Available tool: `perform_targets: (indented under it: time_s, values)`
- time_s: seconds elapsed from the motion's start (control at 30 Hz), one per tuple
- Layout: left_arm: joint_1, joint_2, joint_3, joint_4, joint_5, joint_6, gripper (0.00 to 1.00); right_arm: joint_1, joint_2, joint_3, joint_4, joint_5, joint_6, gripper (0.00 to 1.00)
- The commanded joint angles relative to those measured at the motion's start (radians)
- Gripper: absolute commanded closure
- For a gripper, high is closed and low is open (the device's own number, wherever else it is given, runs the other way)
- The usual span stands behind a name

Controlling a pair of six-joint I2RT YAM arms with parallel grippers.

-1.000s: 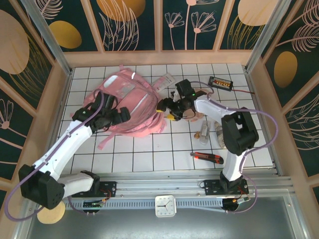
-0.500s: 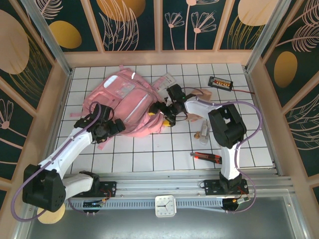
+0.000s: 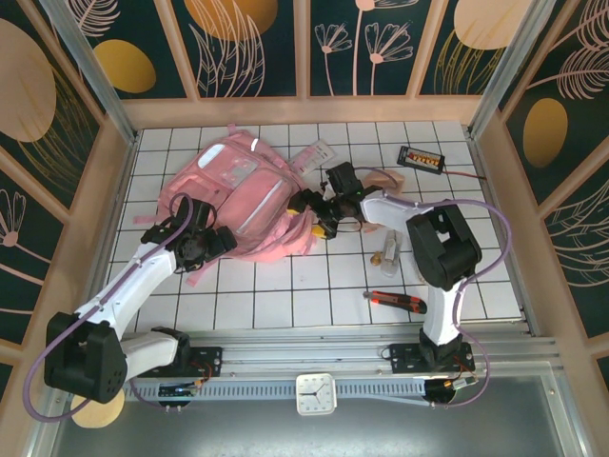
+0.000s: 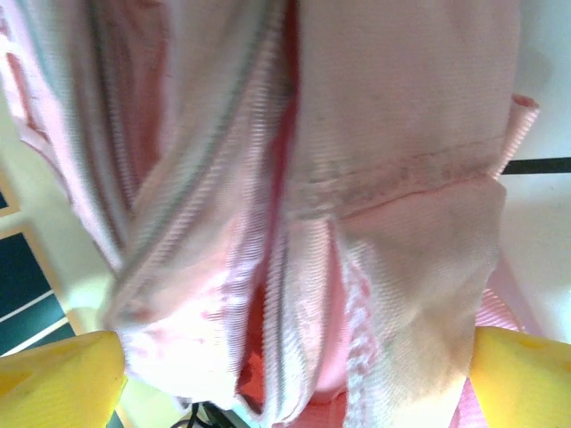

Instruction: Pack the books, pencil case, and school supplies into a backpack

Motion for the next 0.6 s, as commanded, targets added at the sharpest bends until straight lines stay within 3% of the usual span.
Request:
perform_targets:
  time_s: [0.0, 0.1, 0.23, 0.33, 0.4, 0.5, 0.53, 0.57]
  values:
    - [0.008, 0.013, 0.002, 0.003, -0.007, 0.012, 0.15, -0.005, -0.051, -0.043, 0.084, 0.002, 0.03, 0.01]
    - [0.016, 0.024, 0.002, -0.01, -0.02, 0.017, 0.16, -0.005, -0.027, -0.041, 0.12, -0.01, 0.053, 0.01]
    - [0.05, 0.018, -0.003, -0.032, -0.035, 0.013, 0.16, 0.012, 0.094, 0.088, 0.061, -0.033, 0.038, 0.02]
    - [0.089, 0.017, -0.001, -0.041, -0.046, 0.024, 0.14, 0.023, 0.164, 0.187, 0.036, -0.037, 0.029, 0.09]
    - [0.121, 0.027, 0.0, -0.035, -0.04, 0.04, 0.14, 0.01, 0.161, 0.199, 0.06, -0.037, 0.053, 0.32]
    - [0.169, 0.045, -0.013, 0.011, -0.029, 0.067, 0.14, -0.032, 0.123, 0.168, 0.119, -0.046, 0.086, 0.87]
    - [0.185, 0.049, -0.018, 0.039, -0.009, 0.083, 0.14, -0.051, 0.113, 0.165, 0.124, -0.053, 0.093, 1.0]
    - [0.195, 0.051, -0.02, 0.068, 0.006, 0.096, 0.14, -0.064, 0.109, 0.172, 0.113, -0.06, 0.094, 1.0]
